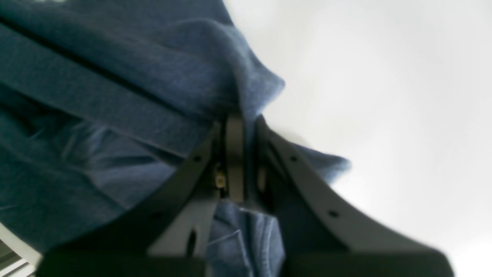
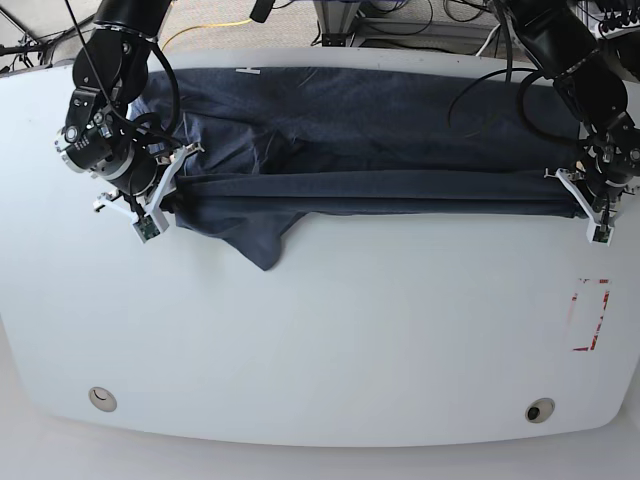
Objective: Fold the T-shirt properly
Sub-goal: 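Fold the grasped edge with both grippers over onto the shirt body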
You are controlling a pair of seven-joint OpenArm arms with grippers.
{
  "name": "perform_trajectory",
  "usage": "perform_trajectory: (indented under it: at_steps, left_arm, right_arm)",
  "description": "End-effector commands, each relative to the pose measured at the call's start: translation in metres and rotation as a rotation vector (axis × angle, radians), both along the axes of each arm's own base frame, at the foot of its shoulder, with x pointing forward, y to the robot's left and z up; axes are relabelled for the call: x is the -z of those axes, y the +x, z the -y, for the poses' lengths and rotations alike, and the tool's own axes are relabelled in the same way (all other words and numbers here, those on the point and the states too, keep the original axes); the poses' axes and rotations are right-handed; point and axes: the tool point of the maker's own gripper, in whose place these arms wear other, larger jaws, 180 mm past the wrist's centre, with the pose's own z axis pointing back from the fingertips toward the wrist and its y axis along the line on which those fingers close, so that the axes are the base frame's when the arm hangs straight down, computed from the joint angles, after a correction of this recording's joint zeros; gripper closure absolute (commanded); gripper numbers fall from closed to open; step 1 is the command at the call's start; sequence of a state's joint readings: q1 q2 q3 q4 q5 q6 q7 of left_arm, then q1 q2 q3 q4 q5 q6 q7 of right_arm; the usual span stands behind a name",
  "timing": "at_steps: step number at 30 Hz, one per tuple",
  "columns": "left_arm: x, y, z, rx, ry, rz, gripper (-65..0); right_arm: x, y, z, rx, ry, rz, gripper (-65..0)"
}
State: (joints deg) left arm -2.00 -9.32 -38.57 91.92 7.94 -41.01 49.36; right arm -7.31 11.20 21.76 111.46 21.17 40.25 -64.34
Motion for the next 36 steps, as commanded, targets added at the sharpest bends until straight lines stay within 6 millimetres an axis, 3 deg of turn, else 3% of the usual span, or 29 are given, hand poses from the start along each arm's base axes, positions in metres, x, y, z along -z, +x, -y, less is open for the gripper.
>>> perform_trajectory:
  at_steps: [1,11,20,22,24,27,30,32,36]
  left_arm:
    - [-0.017,-0.006,-0.017,-0.020,0.073,0.022,0.0]
    - [0.015,-0.059,-0.016,-0.010,0.089,-0.114,0.0]
    - [0.027,-0.081,-0.017,0.000,0.096,-0.176,0.0]
    - [0.029,-0.080,-0.013,0.013,0.094,-0.182,-5.8]
    - [0.031,-0.079,-0.009,0.030,0.094,-0.188,-15.3]
    - [0.033,-0.084,-0.008,0.033,0.097,-0.201,-32.1]
    - [0.029,-0.081,-0.006,0.037,0.100,-0.187,-36.3]
    - [0.018,-0.075,-0.006,0.044,0.122,-0.157,-36.0]
    - [-0.014,-0.058,0.005,0.074,0.141,-0.056,-36.3]
  right_arm:
    - [-0.012,-0.005,0.009,0.017,-0.038,0.031,0.0]
    - [0.015,-0.050,0.008,0.050,0.031,-0.078,-0.2]
    - [0.031,-0.078,0.003,0.048,0.062,-0.150,-0.8]
    - [0.032,-0.079,0.003,0.048,0.060,-0.154,-1.7]
    - [0.032,-0.079,0.003,0.048,0.060,-0.155,-8.7]
    - [0.031,-0.080,0.004,0.050,0.065,-0.152,-32.5]
    - [0.024,-0.078,0.013,0.111,0.098,-0.119,-52.8]
    - [0.017,-0.077,0.019,0.159,0.144,-0.088,-60.6]
    - [0.002,-0.073,0.027,0.201,0.228,-0.026,-62.0]
